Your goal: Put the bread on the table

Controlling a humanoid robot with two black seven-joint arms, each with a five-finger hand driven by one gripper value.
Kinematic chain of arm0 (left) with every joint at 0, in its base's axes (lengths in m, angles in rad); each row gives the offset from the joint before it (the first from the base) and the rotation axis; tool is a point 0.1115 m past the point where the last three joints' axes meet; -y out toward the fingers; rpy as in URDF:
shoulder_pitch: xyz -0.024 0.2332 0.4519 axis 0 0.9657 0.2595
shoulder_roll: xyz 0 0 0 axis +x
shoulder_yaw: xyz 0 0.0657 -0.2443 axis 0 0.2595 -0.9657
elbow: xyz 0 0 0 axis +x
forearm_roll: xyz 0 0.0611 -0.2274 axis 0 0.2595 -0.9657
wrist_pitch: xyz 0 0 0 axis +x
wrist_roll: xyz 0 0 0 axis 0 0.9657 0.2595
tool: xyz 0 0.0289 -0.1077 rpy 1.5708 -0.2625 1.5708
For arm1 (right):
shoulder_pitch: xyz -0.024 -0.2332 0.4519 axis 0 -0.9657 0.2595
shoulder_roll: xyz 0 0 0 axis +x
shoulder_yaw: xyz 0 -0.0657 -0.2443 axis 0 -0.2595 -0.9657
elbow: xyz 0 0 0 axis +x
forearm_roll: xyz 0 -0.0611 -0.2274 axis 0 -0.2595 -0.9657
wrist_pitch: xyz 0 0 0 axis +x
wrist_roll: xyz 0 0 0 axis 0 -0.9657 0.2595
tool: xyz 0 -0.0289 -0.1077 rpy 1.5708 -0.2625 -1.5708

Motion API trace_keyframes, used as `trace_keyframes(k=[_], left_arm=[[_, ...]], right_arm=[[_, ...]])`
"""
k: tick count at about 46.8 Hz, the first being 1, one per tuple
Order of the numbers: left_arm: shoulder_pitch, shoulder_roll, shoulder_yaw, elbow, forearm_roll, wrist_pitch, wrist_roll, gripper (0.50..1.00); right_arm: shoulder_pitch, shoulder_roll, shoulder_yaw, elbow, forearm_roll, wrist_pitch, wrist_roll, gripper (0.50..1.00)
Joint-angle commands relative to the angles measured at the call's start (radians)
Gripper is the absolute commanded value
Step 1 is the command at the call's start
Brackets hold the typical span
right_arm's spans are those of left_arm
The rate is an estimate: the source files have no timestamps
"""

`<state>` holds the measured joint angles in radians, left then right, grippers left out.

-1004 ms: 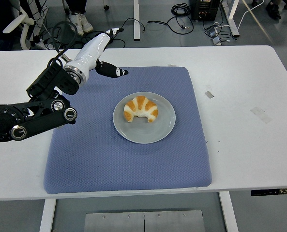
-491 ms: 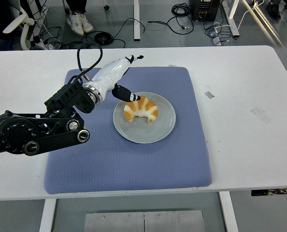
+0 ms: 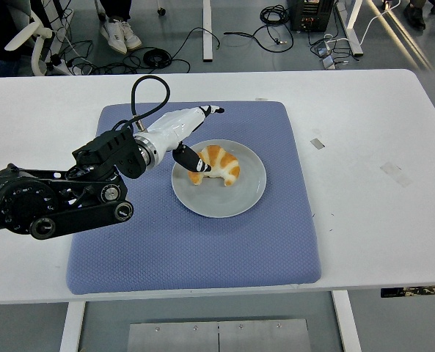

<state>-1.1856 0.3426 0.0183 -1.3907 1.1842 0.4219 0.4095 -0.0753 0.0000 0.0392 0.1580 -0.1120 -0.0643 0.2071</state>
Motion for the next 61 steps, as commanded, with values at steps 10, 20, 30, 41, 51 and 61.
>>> trace_keyframes(k=[10,20,30,41,51,61], left_arm=[[0.001,-0.005,0.029,-0.010,0.077,0.005,0.012,0.934],[0.012,-0.020,0.043,-0.014,0.114,0.024,0.015,0.893],[0.018,-0.036,0.069,-0.011,0.115,0.031,0.015,0.846],[0.020,-0.037,0.083,-0.001,0.123,0.031,0.015,0.836],[0.030,-0.040,0.088,0.015,0.153,0.031,0.015,0.831],[0.034,-0.040,0.108,0.028,0.166,0.031,0.015,0.801]], right_arm=[[0.000,0.000,-0.001,0.000,0.000,0.000,0.000,1.000],[0.000,0.000,-0.001,0.000,0.000,0.000,0.000,1.000],[0.000,0.000,0.001,0.000,0.000,0.000,0.000,1.000],[0.000,0.000,0.001,0.000,0.000,0.000,0.000,1.000],[0.000,0.000,0.001,0.000,0.000,0.000,0.000,1.000],[0.000,0.000,0.001,0.000,0.000,0.000,0.000,1.000]])
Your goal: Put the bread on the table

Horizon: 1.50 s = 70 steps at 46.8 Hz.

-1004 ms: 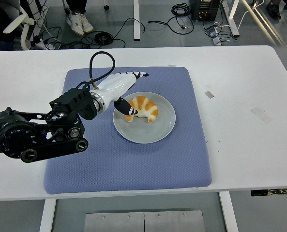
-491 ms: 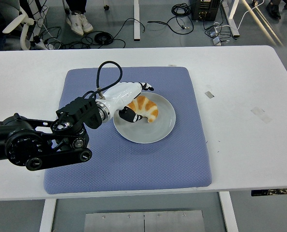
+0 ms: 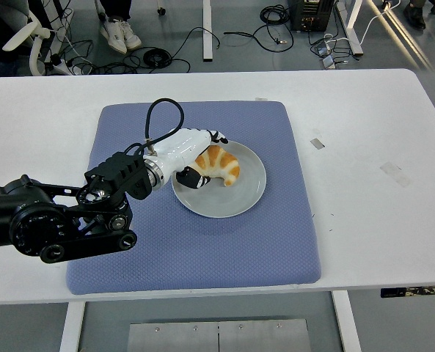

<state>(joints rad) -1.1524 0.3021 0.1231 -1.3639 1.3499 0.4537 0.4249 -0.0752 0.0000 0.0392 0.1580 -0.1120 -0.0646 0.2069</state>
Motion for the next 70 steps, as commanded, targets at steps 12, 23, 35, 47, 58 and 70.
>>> trace_keyframes(k=[12,23,35,47,58,70], left_arm=[[0.003,-0.015,0.009,0.019,0.000,-0.001,-0.003,0.721],[0.005,-0.014,0.009,0.020,0.000,-0.003,-0.005,0.607],[0.005,-0.014,0.010,0.026,0.000,-0.007,-0.008,0.578],[-0.004,0.003,-0.005,0.028,-0.009,-0.009,-0.011,0.543],[-0.007,0.009,-0.023,0.029,-0.020,-0.009,-0.015,0.507],[-0.013,0.008,-0.026,0.028,-0.020,-0.009,-0.017,0.502]], right_arm=[[0.000,0.000,0.001,0.000,0.000,0.000,0.000,1.000],[0.000,0.000,-0.001,0.000,0.000,0.000,0.000,1.000],[0.000,0.000,0.001,0.000,0.000,0.000,0.000,1.000],[-0.001,0.000,0.001,0.000,0.000,0.000,0.000,1.000],[0.000,0.000,0.001,0.000,0.000,0.000,0.000,1.000],[0.000,0.000,0.001,0.000,0.000,0.000,0.000,1.000]])
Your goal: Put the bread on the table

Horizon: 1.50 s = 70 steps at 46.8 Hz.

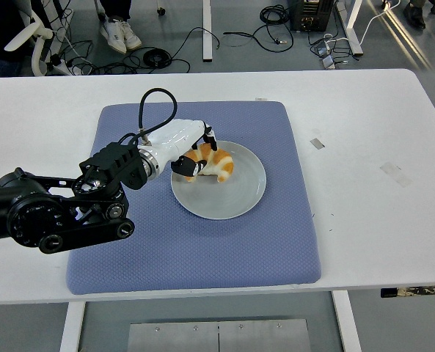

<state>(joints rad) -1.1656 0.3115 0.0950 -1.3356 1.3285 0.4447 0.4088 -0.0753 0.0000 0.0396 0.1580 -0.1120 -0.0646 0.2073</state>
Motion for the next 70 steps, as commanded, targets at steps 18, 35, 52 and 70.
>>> trace_keyframes(k=[18,35,52,70], left_arm=[[-0.039,0.069,-0.018,-0.001,-0.015,-0.004,-0.001,0.501],[-0.056,0.167,-0.024,-0.001,-0.031,-0.012,-0.005,0.501],[0.000,0.265,-0.009,0.030,-0.023,-0.009,-0.018,0.502],[0.050,0.255,0.009,0.078,-0.020,0.011,-0.030,0.502]], right_arm=[[0.000,0.000,0.000,0.000,0.000,0.000,0.000,1.000],[0.000,0.000,0.000,0.000,0.000,0.000,0.000,1.000],[0.000,0.000,0.000,0.000,0.000,0.000,0.000,1.000],[0.000,0.000,0.000,0.000,0.000,0.000,0.000,1.000]])
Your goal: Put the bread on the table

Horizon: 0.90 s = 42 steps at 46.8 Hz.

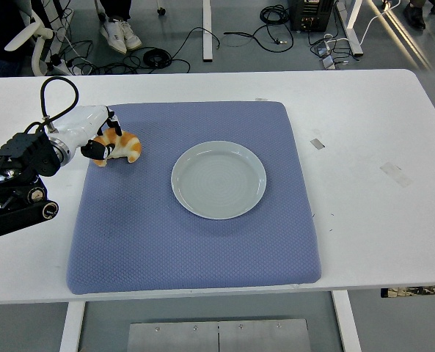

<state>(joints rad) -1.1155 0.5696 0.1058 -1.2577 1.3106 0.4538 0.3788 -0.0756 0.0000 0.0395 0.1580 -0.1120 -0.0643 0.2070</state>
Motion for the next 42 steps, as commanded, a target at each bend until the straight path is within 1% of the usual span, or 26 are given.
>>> trace_keyframes(k=[1,7,8,9,10,11,14,15,16,25,29,31,36,38,42], left_arm=[[0.000,-0.007,-0.001,0.000,-0.004,0.002,0.000,0.502],[0.000,-0.016,-0.003,0.000,-0.007,0.005,0.000,0.507],[0.000,-0.017,-0.005,0.000,-0.008,0.005,0.000,0.514],[0.000,-0.017,-0.005,0.000,-0.010,0.005,0.000,0.532],[-0.001,-0.020,-0.006,0.000,-0.011,0.005,0.000,0.569],[-0.001,-0.022,-0.009,0.000,-0.013,0.005,0.000,0.626],[-0.004,-0.024,-0.014,0.001,-0.014,0.005,0.000,0.885],[-0.004,-0.024,-0.015,0.001,-0.014,0.005,0.000,0.949],[-0.006,-0.024,-0.017,0.001,-0.016,0.005,0.000,0.976],[-0.012,-0.022,-0.032,0.000,-0.040,0.002,-0.011,0.983],[-0.012,-0.022,-0.064,0.000,-0.094,0.002,-0.026,0.978],[-0.012,-0.019,-0.112,0.000,-0.154,0.003,-0.044,0.975],[-0.010,-0.013,-0.248,0.000,-0.344,-0.003,-0.118,0.971],[-0.007,-0.007,-0.284,0.000,-0.407,-0.004,-0.141,0.971],[-0.004,0.010,-0.324,0.000,-0.470,-0.004,-0.164,0.971]], right_arm=[[0.000,0.000,0.000,0.000,0.000,0.000,0.000,1.000],[0.000,0.000,-0.001,0.000,0.000,0.000,0.000,1.000],[-0.001,0.000,0.000,0.000,0.000,0.000,0.000,1.000],[0.000,0.000,0.000,0.000,0.000,0.000,0.000,1.000],[0.000,0.000,0.000,0.000,0.000,0.000,0.000,1.000],[0.000,0.000,0.000,0.000,0.000,0.000,0.000,1.000],[0.000,0.000,-0.001,0.000,0.000,0.000,0.000,1.000],[0.000,0.000,0.000,0.000,0.000,0.000,0.000,1.000],[0.000,0.000,0.000,0.000,0.000,0.000,0.000,1.000],[0.000,0.000,0.000,0.000,0.000,0.000,0.000,1.000],[0.000,0.000,-0.001,0.000,0.000,0.000,0.000,1.000],[-0.001,0.000,0.000,0.000,0.000,0.000,0.000,1.000],[0.000,0.000,-0.001,0.000,0.000,0.000,0.000,1.000],[-0.001,0.000,0.000,0.000,0.000,0.000,0.000,1.000],[-0.001,0.000,0.000,0.000,0.000,0.000,0.000,1.000]])
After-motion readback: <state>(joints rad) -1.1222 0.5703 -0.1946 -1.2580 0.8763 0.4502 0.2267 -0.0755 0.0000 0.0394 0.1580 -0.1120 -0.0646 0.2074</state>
